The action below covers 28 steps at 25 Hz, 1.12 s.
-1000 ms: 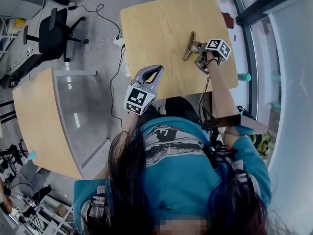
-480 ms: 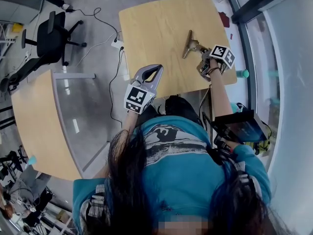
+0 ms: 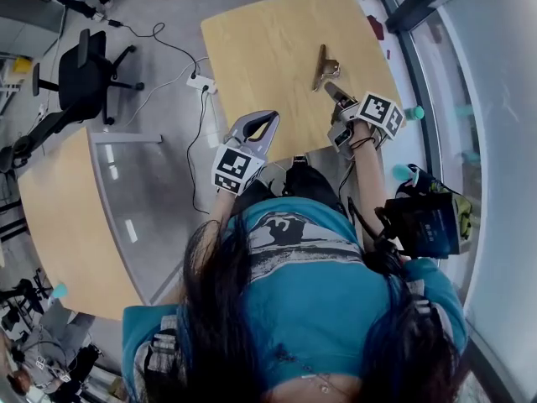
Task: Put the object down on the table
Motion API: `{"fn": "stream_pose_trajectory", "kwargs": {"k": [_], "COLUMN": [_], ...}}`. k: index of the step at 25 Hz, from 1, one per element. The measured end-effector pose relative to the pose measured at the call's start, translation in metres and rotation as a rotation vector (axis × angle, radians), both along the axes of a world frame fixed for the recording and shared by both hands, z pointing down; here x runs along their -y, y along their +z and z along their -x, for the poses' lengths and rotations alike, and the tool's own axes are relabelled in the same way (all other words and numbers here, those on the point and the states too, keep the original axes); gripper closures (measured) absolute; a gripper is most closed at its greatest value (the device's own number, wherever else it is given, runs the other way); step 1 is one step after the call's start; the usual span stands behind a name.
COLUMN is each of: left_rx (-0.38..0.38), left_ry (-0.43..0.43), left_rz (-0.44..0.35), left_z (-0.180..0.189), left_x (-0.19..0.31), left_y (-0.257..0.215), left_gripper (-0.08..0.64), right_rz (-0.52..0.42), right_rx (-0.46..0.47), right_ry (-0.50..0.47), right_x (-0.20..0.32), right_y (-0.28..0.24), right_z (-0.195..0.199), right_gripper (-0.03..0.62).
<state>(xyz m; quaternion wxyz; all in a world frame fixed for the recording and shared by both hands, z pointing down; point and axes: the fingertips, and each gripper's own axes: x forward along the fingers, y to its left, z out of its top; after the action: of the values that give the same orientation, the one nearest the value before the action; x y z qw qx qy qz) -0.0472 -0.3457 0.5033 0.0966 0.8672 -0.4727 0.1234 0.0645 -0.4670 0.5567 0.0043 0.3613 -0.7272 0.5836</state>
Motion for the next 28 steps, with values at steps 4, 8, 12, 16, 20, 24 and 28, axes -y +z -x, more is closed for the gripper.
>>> {"fn": "stream_pose_trajectory", "kwargs": {"k": [4,8,12,16,20,24,28], "left_rx": [-0.001,-0.017,-0.025,-0.04,-0.049,-0.073,-0.093], "left_ry": [0.025,0.068,0.112,0.146,0.188,0.216,0.239], "left_rz": [0.0,-0.009,-0.004,-0.001,0.014,0.028,0.037], "left_z": [-0.002,0.016,0.029,0.041,0.046,0.051,0.044], "left_x": [0.001,-0.038,-0.069,-0.1,-0.131,-0.152,-0.167], "left_y": [0.002,-0.001,-0.002,-0.002,0.003,0.005,0.009], "left_gripper": [0.558,0.558,0.558,0.558,0.558,0.558,0.558], "right_rz": [-0.024,-0.041,-0.038,-0.034,-0.024,-0.01,0.004], "right_rx": [-0.041,-0.026,-0.004,-0.005,-0.009,-0.022,-0.039], "right_ry": [0.024,0.041,0.063,0.079,0.098,0.117,0.131], "right_x": [-0.018,-0.075,-0.126,-0.169,-0.207,-0.24,-0.267], "right_y": [-0.002,-0.013,-0.017,-0.015,-0.013,-0.013,-0.009], "right_z": [0.001,0.028,0.047,0.063,0.071,0.077,0.071], "right_gripper": [0.522,0.552,0.565,0.569,0.571,0.571,0.571]}}
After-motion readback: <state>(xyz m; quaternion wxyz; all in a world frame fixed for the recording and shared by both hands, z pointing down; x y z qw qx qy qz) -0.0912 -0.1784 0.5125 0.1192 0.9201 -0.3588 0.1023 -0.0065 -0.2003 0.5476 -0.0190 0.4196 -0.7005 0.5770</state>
